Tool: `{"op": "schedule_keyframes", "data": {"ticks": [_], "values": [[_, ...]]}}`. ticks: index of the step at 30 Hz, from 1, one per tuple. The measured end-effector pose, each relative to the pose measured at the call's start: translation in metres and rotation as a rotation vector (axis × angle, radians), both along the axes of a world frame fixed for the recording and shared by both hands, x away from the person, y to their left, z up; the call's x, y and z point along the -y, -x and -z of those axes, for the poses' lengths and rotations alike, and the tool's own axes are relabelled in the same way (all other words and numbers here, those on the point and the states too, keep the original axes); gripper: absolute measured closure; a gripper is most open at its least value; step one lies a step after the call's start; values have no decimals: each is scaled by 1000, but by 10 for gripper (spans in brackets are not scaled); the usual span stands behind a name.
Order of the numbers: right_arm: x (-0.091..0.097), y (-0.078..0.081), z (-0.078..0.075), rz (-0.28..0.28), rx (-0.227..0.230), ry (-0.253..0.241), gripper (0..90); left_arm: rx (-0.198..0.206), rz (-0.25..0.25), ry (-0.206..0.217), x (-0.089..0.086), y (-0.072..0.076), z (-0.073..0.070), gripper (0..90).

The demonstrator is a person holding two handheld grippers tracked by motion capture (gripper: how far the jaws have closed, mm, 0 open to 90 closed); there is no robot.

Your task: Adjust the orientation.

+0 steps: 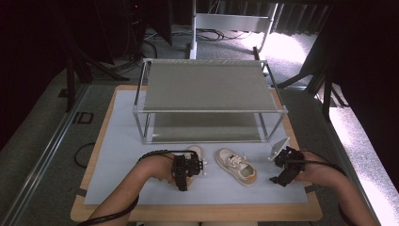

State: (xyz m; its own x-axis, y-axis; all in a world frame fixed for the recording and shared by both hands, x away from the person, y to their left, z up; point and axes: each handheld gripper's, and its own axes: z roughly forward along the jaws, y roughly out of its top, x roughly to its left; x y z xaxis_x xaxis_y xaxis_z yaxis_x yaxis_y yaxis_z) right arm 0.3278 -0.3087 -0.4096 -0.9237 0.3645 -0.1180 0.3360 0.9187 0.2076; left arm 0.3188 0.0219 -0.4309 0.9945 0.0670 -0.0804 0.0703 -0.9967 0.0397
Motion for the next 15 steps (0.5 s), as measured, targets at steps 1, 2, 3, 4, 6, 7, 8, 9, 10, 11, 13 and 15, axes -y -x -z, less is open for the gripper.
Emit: {"op": "schedule_keyframes", "data": {"ticks": [1,2,3,4,6,7,8,9,10,11,13,15], "values": [[0,0,0,0,0,0,161,-1,-1,-1,0,0,0,578],[-4,0,0,-26,-5,49,182,-3,-2,-1,0,0,0,578],[-5,0,0,-37,-4,67,182,-4,-2,-1,0,0,0,578],[-6,0,1,-48,5,91,183,-4,-2,-1,0,0,0,579],[-7,0,0,-60,-3,122,195,-4,-1,-1,0,0,0,579],[-7,0,0,-60,-3,122,195,-4,-1,-1,0,0,0,579],[-9,1,-2,-60,-18,124,195,-6,-1,0,0,0,0,579],[-10,1,-3,-71,-16,121,195,-6,-1,0,0,0,0,579],[-11,2,-5,-73,-17,117,195,-6,-1,0,0,0,0,579],[-11,2,-5,-73,-17,117,195,-6,-1,0,0,0,0,579],[-14,3,-9,-90,-23,112,195,-8,-2,-2,0,0,0,579],[-15,4,-11,-100,-16,113,198,-7,-2,-6,1,0,0,579]]}}
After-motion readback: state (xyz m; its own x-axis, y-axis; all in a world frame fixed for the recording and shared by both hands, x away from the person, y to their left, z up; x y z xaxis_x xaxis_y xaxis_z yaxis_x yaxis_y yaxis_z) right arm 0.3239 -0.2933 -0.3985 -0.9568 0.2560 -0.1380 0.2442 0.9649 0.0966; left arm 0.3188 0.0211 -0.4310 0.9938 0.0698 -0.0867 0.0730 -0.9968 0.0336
